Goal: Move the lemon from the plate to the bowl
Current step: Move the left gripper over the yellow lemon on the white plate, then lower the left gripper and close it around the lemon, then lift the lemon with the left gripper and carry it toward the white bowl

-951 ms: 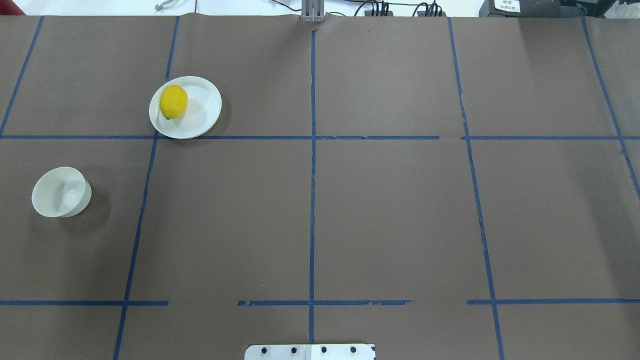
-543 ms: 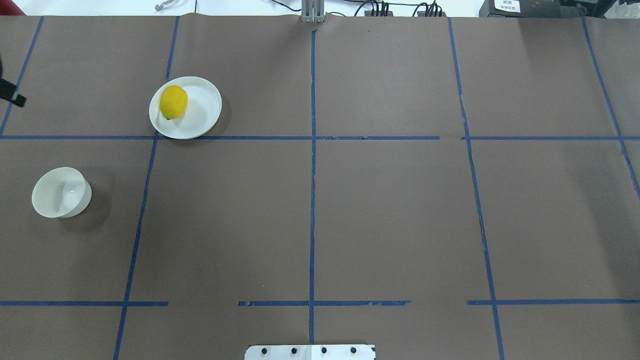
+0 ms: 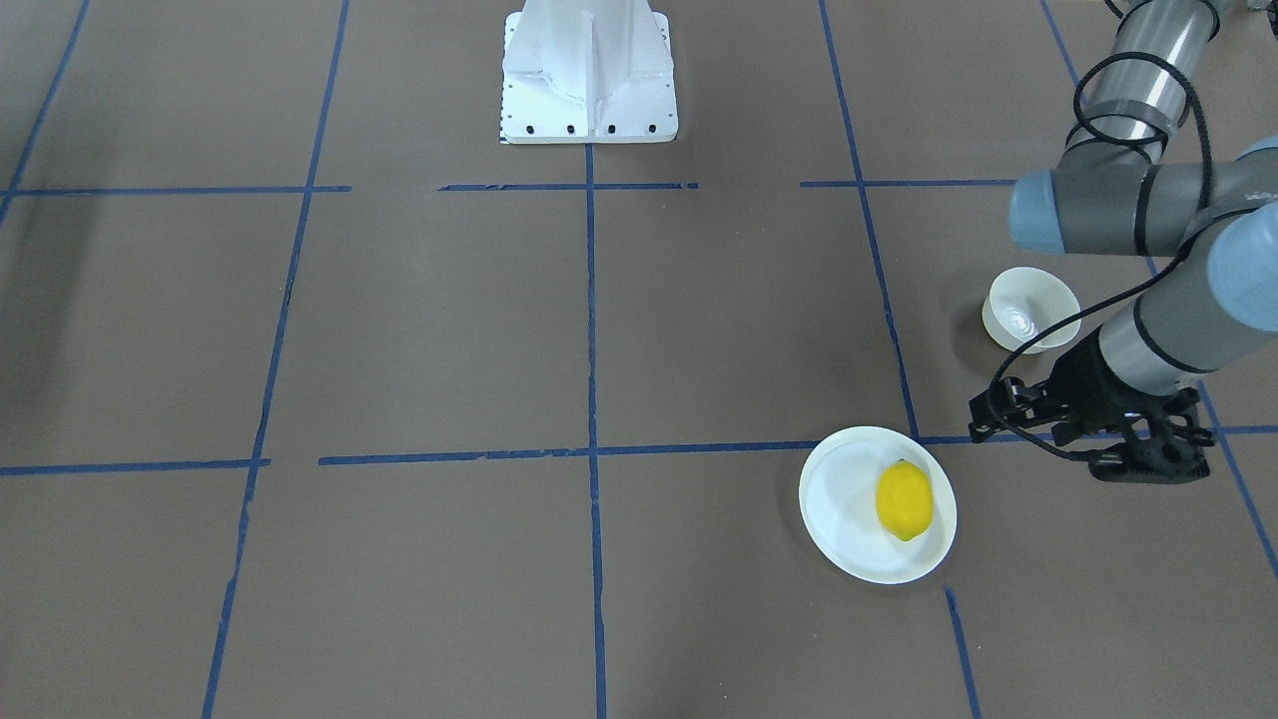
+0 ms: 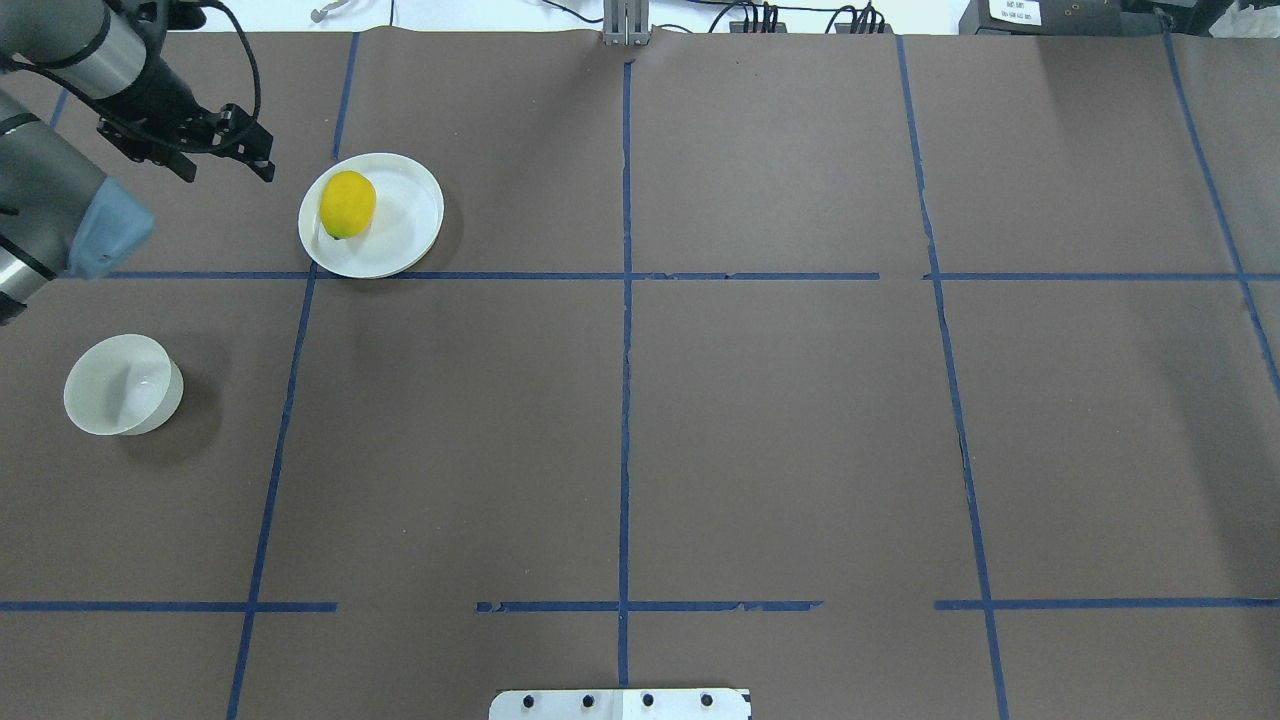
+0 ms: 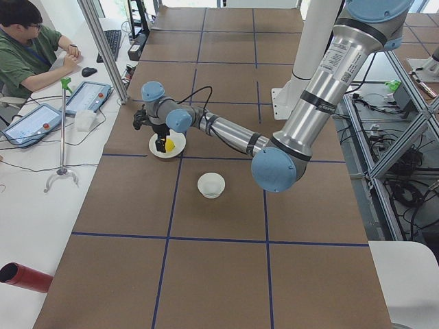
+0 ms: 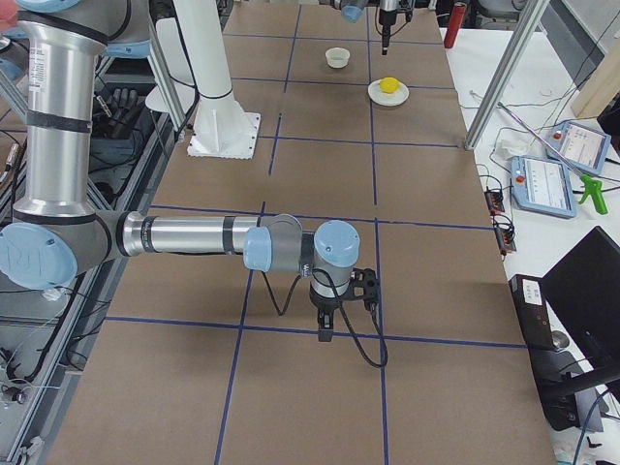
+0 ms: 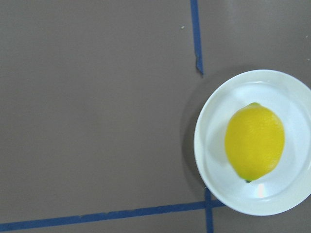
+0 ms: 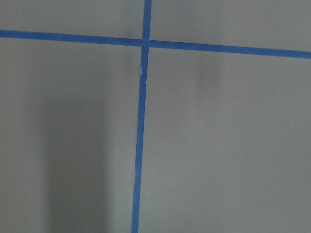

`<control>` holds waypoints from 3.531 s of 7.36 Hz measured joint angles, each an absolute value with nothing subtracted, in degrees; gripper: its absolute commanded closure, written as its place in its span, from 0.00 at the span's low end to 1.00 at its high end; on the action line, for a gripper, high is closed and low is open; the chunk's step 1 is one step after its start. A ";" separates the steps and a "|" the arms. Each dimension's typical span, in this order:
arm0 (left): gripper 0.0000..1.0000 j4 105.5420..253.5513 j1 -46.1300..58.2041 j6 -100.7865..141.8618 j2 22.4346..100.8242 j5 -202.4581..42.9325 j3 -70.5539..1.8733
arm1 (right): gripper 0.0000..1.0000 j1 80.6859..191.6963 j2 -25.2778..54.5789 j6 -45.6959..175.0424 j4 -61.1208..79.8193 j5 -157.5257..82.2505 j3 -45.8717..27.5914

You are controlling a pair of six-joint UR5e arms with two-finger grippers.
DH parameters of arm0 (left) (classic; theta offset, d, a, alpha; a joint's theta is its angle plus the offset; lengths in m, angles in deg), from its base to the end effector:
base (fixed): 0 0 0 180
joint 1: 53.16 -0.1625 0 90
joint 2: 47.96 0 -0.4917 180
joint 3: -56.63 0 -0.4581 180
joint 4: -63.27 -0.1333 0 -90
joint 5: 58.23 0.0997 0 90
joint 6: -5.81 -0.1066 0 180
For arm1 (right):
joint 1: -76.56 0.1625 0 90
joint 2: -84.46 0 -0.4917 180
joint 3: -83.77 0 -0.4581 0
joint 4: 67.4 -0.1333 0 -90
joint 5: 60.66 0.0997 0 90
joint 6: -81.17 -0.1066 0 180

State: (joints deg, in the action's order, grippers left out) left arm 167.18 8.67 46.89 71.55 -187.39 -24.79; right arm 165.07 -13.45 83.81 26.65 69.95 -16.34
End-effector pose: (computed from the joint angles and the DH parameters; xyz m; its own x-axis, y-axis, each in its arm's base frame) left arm 0.3191 -0.7356 0.4376 0.6415 0.0402 -0.7661 0.0452 0.9949 0.0901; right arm 0.0512 -0.4886 0.7160 0.7574 -0.0448 0.6514 0.0609 0.9981 -0.0023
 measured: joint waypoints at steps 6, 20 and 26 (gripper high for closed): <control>0.00 181.43 1.38 57.55 78.16 -177.79 -11.84 | 0.00 165.07 -13.45 83.81 26.65 69.95 -16.34; 0.92 160.20 9.51 45.47 63.36 -181.48 -40.41 | 0.00 165.07 -13.42 83.81 26.65 69.95 -16.34; 0.93 177.62 7.55 51.19 36.44 -177.55 -51.73 | 0.00 165.07 -13.45 83.81 26.65 69.95 -16.34</control>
